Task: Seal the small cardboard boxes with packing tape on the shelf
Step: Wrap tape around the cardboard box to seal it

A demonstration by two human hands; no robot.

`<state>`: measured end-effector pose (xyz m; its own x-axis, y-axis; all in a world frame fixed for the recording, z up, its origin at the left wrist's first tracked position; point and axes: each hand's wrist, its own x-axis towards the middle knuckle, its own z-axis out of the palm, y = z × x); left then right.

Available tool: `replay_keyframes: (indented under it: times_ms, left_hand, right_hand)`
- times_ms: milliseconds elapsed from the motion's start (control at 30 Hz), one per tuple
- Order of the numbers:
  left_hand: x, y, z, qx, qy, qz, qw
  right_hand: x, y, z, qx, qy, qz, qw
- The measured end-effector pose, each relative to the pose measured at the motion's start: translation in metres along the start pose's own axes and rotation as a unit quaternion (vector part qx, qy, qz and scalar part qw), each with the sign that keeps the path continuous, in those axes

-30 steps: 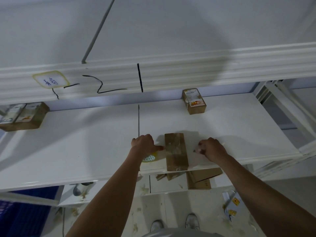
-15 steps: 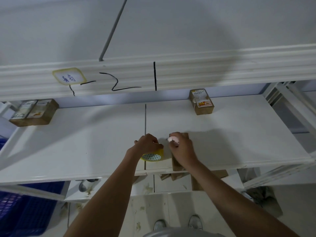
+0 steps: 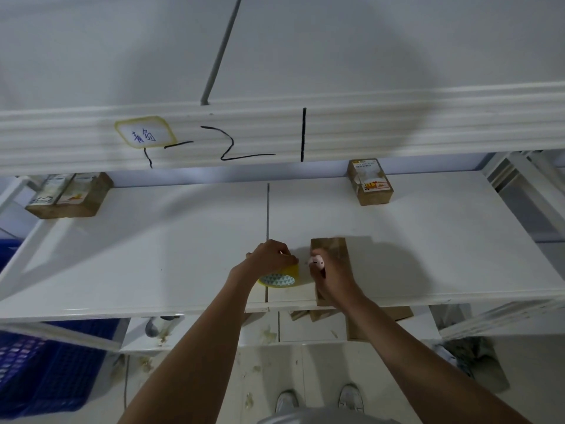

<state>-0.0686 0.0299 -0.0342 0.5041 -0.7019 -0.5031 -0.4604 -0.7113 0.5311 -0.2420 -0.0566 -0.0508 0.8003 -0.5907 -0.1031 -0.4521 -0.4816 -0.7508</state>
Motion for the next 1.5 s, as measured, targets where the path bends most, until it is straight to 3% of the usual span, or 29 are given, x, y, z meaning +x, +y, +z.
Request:
replay_keyframes:
  times_ms: [400, 1500]
  left_hand:
    - [0.001, 0.003, 0.002, 0.034, -0.001, 0.031, 0.999]
    - [0.003, 0.011, 0.008, 0.095, 0.01, 0.013, 0.995]
  right_hand:
    - [-0.005, -0.004, 0.002, 0.006, 0.009, 0.003, 1.0]
    - [-0.009, 0.0, -0.005, 0.024, -0.046, 0.015, 0.999]
